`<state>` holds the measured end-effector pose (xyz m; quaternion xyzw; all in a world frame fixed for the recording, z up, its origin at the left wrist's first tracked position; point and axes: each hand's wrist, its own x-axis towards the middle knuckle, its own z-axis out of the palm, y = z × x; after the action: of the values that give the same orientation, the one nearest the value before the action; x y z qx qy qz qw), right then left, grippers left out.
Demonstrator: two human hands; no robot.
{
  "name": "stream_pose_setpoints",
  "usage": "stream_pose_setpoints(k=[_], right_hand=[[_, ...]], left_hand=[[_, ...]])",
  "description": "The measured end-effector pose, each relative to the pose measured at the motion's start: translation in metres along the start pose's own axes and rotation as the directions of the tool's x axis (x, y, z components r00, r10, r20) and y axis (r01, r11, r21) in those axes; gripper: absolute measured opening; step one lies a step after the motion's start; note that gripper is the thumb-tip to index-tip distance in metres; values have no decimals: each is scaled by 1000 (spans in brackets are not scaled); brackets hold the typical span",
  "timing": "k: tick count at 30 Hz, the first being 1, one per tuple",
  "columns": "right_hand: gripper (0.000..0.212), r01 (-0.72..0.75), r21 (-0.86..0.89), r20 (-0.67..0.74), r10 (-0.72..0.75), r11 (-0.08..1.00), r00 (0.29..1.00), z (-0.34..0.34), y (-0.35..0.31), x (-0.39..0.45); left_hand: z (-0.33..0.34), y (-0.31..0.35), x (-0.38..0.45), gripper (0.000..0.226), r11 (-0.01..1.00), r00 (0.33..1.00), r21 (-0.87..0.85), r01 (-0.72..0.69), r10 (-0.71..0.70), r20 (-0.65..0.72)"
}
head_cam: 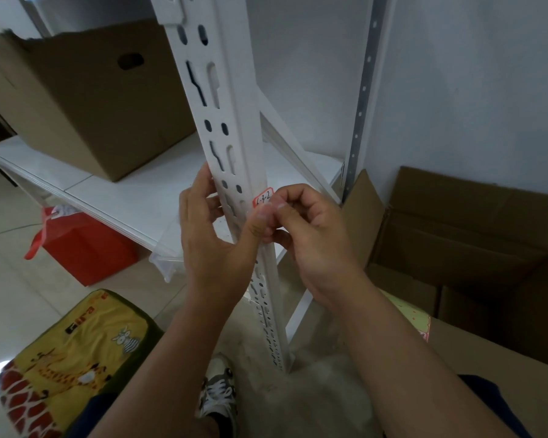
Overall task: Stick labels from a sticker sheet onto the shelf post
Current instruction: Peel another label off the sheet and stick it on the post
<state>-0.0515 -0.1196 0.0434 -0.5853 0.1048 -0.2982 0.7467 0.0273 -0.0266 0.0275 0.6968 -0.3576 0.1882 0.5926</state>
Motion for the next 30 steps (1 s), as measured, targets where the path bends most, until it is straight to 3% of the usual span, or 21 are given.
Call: stream_pose_setpoints(k=[7,13,21,30], right_hand=[[12,-1,-50,-22,0,999,1000,1,2,0],[11,-34,-52,-37,32,998,999,1,1,1],[14,-117,235,-110,146,965,983,-4,1,2],[11,-149,195,-119,174,969,978,-8,1,0]], left_hand=[[3,1,3,65,994,998,108,-31,37,-55],[4,2,6,64,987,996,154,-45,55,-65],[6,7,7,63,982,995,186,-36,53,-85],[5,7,12,61,956,994,289,-56,79,-69]])
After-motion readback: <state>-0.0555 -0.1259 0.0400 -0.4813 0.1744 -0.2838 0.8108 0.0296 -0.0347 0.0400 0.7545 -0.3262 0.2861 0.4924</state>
